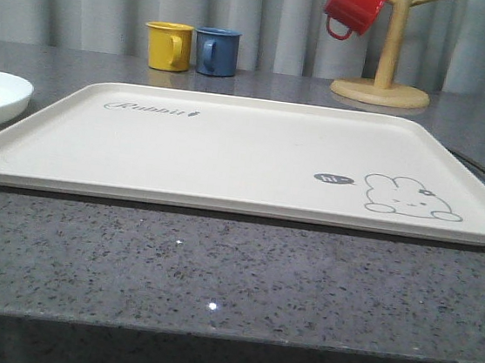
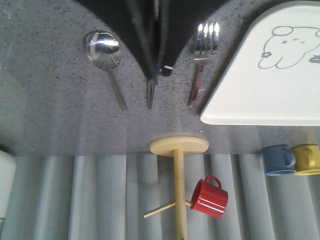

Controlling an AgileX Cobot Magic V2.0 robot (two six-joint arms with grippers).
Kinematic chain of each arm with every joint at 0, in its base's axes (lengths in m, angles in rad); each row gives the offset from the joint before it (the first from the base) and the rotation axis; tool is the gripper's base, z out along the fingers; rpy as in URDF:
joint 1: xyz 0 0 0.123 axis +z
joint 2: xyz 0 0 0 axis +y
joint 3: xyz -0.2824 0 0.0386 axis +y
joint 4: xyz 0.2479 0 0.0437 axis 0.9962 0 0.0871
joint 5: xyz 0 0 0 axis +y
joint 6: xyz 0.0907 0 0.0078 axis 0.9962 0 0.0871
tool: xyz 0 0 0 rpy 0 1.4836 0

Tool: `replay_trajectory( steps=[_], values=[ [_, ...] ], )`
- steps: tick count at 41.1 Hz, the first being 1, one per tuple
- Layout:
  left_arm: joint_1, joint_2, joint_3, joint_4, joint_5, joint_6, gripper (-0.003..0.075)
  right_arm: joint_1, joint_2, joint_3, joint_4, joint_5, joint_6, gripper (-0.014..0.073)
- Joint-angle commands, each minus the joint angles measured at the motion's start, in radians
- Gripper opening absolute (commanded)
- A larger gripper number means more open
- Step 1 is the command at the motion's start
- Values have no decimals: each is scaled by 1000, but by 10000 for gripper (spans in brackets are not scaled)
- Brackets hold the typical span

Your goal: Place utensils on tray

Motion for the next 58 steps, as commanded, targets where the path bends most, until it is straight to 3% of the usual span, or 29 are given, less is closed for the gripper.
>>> replay_trajectory(
  steps=[1, 28, 38, 50, 58],
  values=[
    [-8, -25, -2, -6, -83, -6, -18, -5, -17, 0, -10, -83, -1, -67],
    [-8, -25, -4, -6, -104, -6, -18, -5, -17, -4, 8, -103, -1, -67],
    [-8, -13, -165, -6, -94, -6, -18, -5, -13, -202, 27, 83, -1, -67],
    [-8, 187, -590, -4, 213, -6, -18, -5, 201, -615, 27, 390, -2, -67],
    [-8, 352, -740, -4, 401, -6, -18, -5, 387, -720, 27, 520, -2, -67]
  ],
)
